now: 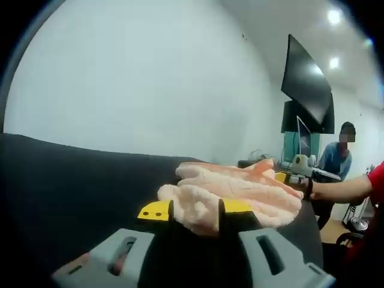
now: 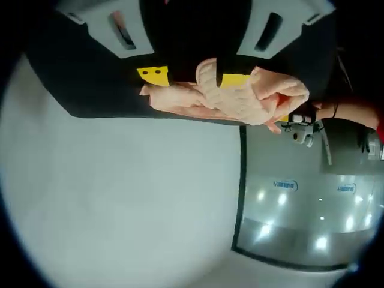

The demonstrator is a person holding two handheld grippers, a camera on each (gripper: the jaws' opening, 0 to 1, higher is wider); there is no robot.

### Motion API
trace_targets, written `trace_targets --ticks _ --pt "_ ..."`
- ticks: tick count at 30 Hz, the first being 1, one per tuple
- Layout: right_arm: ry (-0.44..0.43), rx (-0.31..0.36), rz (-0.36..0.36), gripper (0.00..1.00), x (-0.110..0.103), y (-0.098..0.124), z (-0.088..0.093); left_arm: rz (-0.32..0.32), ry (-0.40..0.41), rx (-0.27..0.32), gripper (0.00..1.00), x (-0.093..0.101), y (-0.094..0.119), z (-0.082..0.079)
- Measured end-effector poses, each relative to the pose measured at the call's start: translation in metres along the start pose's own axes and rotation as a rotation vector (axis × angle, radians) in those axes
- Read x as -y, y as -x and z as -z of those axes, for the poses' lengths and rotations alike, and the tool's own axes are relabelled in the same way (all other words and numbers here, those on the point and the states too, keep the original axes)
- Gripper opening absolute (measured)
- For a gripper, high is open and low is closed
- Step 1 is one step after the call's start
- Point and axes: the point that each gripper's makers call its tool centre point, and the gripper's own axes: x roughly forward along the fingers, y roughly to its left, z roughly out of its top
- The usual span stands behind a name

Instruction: Fold the towel on the table until its edges align and the towel forms a compact rectangular stack.

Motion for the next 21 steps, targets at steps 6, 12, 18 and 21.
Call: trace_targets --ticks 6,12,18,21 --pt "0.007 -0.003 -0.003 0.26 0.0 0.0 0.0 -0.013 0.008 0.045 0.3 0.019 0.008 -0.008" --pt "-0.001 0.0 -0.01 0.26 0.005 -0.004 -0.001 0.044 -0.052 0.053 0.31 0.021 0.004 -0.011" --pt "-0.047 0.037 -0.063 0.26 -0.01 -0.002 -0.01 0.051 -0.043 0.059 0.31 0.011 0.003 -0.013" --pt "-0.052 -0.013 -0.069 0.26 -0.011 -0.006 0.0 0.044 -0.024 0.061 0.31 0.006 0.002 -0.014"
